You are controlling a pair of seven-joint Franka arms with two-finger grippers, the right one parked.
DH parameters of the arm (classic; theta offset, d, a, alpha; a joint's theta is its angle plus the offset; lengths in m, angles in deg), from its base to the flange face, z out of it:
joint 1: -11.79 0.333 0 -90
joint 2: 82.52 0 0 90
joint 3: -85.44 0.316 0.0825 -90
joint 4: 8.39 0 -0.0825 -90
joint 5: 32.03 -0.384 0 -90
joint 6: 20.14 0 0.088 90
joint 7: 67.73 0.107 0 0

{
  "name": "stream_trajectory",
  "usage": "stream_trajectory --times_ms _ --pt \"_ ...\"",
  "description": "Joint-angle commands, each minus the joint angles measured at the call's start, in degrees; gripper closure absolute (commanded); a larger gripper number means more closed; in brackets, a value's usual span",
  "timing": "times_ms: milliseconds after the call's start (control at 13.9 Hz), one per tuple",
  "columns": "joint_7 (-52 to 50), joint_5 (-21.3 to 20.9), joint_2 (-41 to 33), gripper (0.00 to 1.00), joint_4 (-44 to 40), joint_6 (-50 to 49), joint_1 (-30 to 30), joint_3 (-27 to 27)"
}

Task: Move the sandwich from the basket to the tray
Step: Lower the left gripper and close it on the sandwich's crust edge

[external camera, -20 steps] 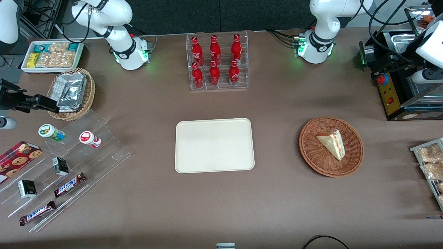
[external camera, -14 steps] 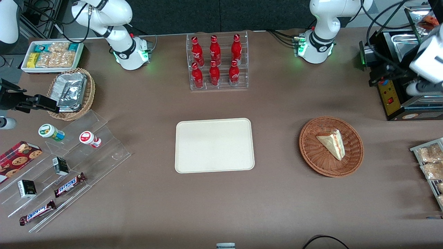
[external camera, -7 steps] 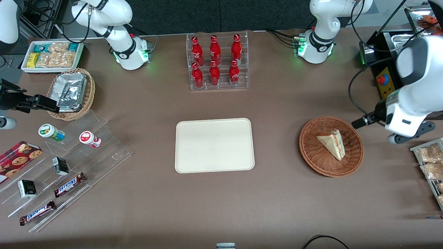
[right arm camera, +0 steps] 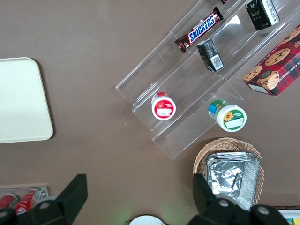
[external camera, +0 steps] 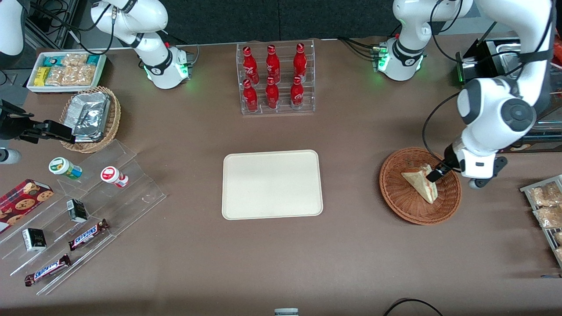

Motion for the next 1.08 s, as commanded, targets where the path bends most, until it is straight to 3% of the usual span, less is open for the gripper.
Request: stream_trajectory --times_ms 0,432,721,793,865,1009 --pt "-3.98 -0.55 1.88 0.00 1.12 4.28 -0.92 -0.31" --pt "-4.34 -0.82 4.08 0.00 5.95 11.23 -1.72 -0.22" --pt "-4.34 -3.37 6.19 0.02 6.13 12.47 -1.19 0.05" --pt "-4.34 -3.37 6.63 0.11 6.13 12.91 -1.11 0.13" --pt "-4.34 -3.28 6.63 0.34 5.96 12.91 -1.02 0.22" --pt "-4.51 -3.28 6.55 0.90 5.78 12.91 -0.93 0.57"
